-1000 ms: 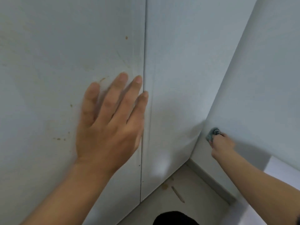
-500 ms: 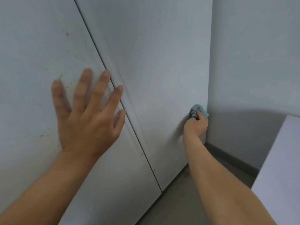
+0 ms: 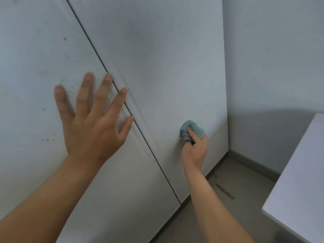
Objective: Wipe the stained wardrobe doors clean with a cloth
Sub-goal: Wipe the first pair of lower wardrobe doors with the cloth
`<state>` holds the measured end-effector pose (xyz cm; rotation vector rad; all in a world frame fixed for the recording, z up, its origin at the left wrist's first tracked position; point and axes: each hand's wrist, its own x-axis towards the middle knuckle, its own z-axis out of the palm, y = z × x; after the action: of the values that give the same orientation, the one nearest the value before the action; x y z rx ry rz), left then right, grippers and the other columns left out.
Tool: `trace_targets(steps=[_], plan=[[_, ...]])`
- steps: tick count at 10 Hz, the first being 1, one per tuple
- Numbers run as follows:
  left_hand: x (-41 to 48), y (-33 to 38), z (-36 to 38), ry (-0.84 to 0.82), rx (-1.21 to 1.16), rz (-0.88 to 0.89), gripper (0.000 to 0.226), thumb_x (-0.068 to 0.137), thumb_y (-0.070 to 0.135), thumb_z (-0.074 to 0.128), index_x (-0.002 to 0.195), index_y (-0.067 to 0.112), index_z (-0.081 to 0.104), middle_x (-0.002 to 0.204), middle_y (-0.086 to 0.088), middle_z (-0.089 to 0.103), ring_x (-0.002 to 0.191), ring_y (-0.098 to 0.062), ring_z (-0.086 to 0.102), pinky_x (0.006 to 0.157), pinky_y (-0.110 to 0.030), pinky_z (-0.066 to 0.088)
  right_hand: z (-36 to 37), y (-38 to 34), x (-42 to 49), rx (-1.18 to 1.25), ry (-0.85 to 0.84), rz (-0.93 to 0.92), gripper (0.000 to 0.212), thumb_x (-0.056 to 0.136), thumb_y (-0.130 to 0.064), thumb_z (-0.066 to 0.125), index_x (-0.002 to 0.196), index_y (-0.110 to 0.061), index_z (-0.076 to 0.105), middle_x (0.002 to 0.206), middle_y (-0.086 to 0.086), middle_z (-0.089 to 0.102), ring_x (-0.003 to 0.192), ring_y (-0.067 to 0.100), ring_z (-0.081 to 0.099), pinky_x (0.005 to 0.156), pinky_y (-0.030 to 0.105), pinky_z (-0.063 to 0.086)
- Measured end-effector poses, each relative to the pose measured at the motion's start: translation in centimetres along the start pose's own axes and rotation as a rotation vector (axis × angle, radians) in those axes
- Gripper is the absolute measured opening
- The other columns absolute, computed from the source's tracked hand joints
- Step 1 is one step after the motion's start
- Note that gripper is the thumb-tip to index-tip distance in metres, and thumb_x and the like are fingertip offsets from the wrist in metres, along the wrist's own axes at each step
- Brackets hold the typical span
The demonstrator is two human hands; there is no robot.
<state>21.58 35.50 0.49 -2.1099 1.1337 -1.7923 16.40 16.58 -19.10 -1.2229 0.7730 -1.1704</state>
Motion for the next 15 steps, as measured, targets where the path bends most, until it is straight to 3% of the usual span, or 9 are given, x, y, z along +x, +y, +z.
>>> trace_targets(steps=[2, 3, 5, 6, 8, 9, 11, 13, 15], plan=[[-0.1, 0.1, 0.1, 0.002, 0.022, 0.022, 0.058, 0.100, 0.056, 0.058, 0.147, 0.023, 0.059, 0.165, -0.009, 0.041, 0.156, -0.038, 0.028, 0.120, -0.075, 0.012, -0.8, -0.5, 2.2, -0.052, -0.015, 0.001, 0.052, 0.086, 0.017, 0.045, 0.122, -0.010, 0.071, 0.106, 0.001, 0.050, 0.100, 0.015, 0.055, 0.088, -0.002, 0.036], [0.0, 0.0, -0.1, -0.012, 0.044, 0.043, 0.061, 0.098, 0.058, 0.059, 0.148, 0.023, 0.058, 0.166, -0.009, 0.039, 0.156, -0.038, 0.028, 0.119, -0.076, 0.012, 0.5, 0.0, -1.4, -0.062, -0.039, -0.034, 0.055, 0.086, 0.016, 0.046, 0.126, -0.015, 0.070, 0.098, -0.010, 0.045, 0.100, 0.023, 0.054, 0.099, 0.027, 0.047], [-0.2, -0.3, 0.1, -0.013, 0.070, 0.082, 0.066, 0.097, 0.065, 0.059, 0.147, 0.023, 0.058, 0.166, -0.010, 0.039, 0.156, -0.037, 0.030, 0.119, -0.074, 0.010, 0.1, 0.7, -4.4, -0.039, -0.151, -0.103, 0.056, 0.077, 0.019, 0.050, 0.113, -0.015, 0.076, 0.104, 0.001, 0.053, 0.103, 0.027, 0.057, 0.098, 0.045, 0.052], [-0.4, -0.4, 0.0, -0.017, 0.082, 0.100, 0.068, 0.097, 0.067, 0.059, 0.147, 0.022, 0.058, 0.164, -0.011, 0.041, 0.155, -0.037, 0.031, 0.118, -0.076, 0.013, 0.0, -0.3, -4.2, -0.016, -0.108, -0.015, 0.054, 0.079, 0.019, 0.051, 0.114, -0.014, 0.076, 0.105, 0.000, 0.055, 0.101, 0.018, 0.057, 0.102, 0.038, 0.051], [-0.3, -0.2, 0.0, -0.016, 0.080, 0.119, 0.066, 0.098, 0.065, 0.058, 0.147, 0.020, 0.059, 0.162, -0.008, 0.045, 0.154, -0.037, 0.033, 0.117, -0.078, 0.017, 0.2, 0.9, -9.4, 0.001, -0.256, -0.171, 0.049, 0.071, 0.001, 0.055, 0.110, -0.019, 0.078, 0.103, -0.014, 0.056, 0.099, 0.023, 0.061, 0.092, 0.025, 0.051], [-0.3, -0.1, 0.0, -0.019, 0.076, 0.137, 0.064, 0.099, 0.063, 0.057, 0.147, 0.020, 0.059, 0.161, -0.008, 0.046, 0.154, -0.037, 0.034, 0.118, -0.077, 0.016, -1.2, 1.1, -4.9, 0.032, -0.075, -0.115, 0.045, 0.069, -0.003, 0.053, 0.104, -0.014, 0.079, 0.101, 0.002, 0.061, 0.095, 0.022, 0.063, 0.091, 0.012, 0.047], [-0.5, -0.2, 0.2, -0.042, 0.071, 0.145, 0.062, 0.100, 0.060, 0.057, 0.147, 0.020, 0.058, 0.162, -0.008, 0.044, 0.153, -0.037, 0.035, 0.118, -0.075, 0.017, -1.8, 2.4, 5.4, -0.072, 0.072, 0.127, 0.045, 0.089, 0.009, 0.050, 0.127, -0.008, 0.068, 0.129, 0.014, 0.055, 0.122, 0.027, 0.054, 0.097, 0.008, 0.027], [-0.5, -0.1, 0.2, -0.036, 0.068, 0.135, 0.061, 0.099, 0.059, 0.059, 0.146, 0.020, 0.059, 0.162, -0.009, 0.044, 0.154, -0.037, 0.033, 0.119, -0.075, 0.015, -0.8, 3.6, -2.8, -0.058, -0.005, 0.037, 0.050, 0.081, 0.017, 0.052, 0.119, -0.008, 0.073, 0.106, 0.004, 0.052, 0.095, 0.017, 0.054, 0.093, 0.012, 0.041], [-0.4, 0.0, 0.1, -0.036, 0.074, 0.134, 0.062, 0.098, 0.058, 0.061, 0.146, 0.021, 0.058, 0.163, -0.008, 0.044, 0.155, -0.036, 0.032, 0.120, -0.075, 0.013, -1.5, 2.5, -0.1, -0.076, -0.039, 0.079, 0.048, 0.085, 0.015, 0.051, 0.122, -0.009, 0.071, 0.114, 0.002, 0.054, 0.107, 0.016, 0.055, 0.099, 0.014, 0.036]])
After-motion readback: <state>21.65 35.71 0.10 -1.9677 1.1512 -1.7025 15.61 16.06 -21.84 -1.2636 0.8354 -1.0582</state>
